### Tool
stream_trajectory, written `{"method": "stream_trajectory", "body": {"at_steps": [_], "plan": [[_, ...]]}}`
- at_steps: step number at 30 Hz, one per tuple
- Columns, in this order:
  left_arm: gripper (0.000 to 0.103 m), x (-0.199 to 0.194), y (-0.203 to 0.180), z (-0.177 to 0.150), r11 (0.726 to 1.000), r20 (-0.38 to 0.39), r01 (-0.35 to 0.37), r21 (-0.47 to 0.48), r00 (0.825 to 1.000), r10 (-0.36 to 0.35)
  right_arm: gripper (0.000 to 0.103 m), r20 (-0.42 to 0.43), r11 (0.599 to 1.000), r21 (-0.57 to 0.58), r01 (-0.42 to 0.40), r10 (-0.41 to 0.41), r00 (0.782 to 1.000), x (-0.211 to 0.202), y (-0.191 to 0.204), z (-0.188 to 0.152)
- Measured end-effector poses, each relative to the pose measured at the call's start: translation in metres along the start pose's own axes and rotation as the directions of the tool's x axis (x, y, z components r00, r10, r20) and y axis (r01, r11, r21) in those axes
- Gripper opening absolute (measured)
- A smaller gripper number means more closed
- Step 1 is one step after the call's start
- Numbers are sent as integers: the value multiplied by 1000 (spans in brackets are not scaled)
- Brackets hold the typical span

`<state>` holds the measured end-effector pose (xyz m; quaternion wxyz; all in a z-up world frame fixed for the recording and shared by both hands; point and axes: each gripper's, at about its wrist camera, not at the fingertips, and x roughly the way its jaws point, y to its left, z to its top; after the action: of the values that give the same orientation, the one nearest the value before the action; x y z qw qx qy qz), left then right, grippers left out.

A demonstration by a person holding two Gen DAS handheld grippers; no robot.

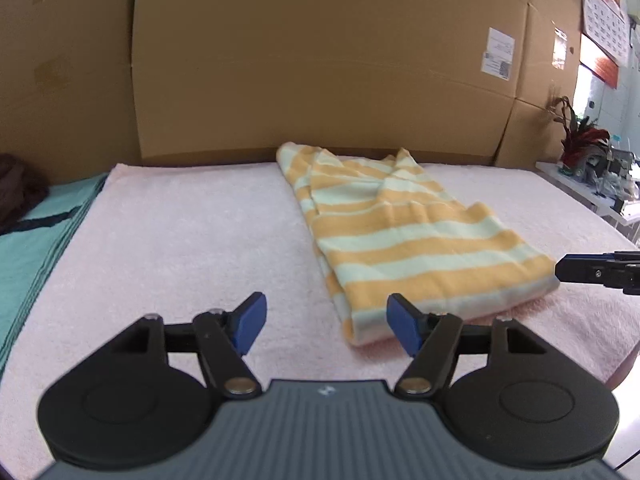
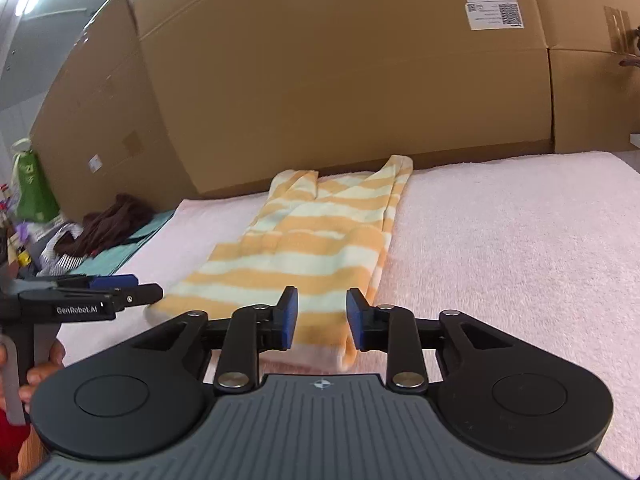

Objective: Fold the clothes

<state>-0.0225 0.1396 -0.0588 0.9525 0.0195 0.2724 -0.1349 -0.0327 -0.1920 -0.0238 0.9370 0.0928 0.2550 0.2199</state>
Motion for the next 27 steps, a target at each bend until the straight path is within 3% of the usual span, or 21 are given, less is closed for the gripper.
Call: {"method": "stream_trajectory", "body": {"at_steps": [2, 6, 9, 11, 12, 16, 17, 19, 20, 22, 27], "plan": [[75, 1, -8, -7, 1000, 2, 8, 29, 1000, -8, 40, -21, 1000, -19, 1, -2, 1000, -4, 1, -9], [78, 16, -12, -9, 994, -31, 110, 7, 994, -109, 41, -40, 998, -53, 14, -17, 999, 0, 3, -18], [78, 19, -20, -8, 991, -18, 128, 48, 992, -127, 41, -36, 995, -91, 36, -39, 999, 7, 5, -16], [59, 26, -22, -4, 984, -52, 168, 52, 985, -165, 41, -38, 994, -107, 21, -25, 999, 13, 6, -15], [55, 28, -22, -4, 983, -56, 178, 45, 983, -175, 41, -37, 993, -116, 15, -19, 999, 16, 6, -15], [54, 31, -17, -6, 978, -40, 209, 5, 977, -209, 39, -31, 989, -145, 6, -11, 999, 27, 8, -15], [51, 31, -15, -7, 976, -32, 218, -10, 975, -218, 33, -30, 988, -152, 4, -9, 1000, 29, 8, -15], [32, 31, -13, -7, 977, -20, 211, -24, 977, -212, 24, -33, 991, -134, -11, 6, 999, 32, 7, -13], [28, 31, -12, -7, 976, -17, 217, -30, 976, -218, 16, -38, 993, -114, -23, 18, 999, 33, 5, -12], [16, 29, -10, -5, 971, -14, 233, -44, 972, -234, 12, -41, 996, -68, -51, 48, 998, 33, -1, -10], [10, 4, -9, -3, 963, 13, 269, -29, 963, -269, 9, -30, 993, -50, -105, 103, 994, 11, -1, -8]]}}
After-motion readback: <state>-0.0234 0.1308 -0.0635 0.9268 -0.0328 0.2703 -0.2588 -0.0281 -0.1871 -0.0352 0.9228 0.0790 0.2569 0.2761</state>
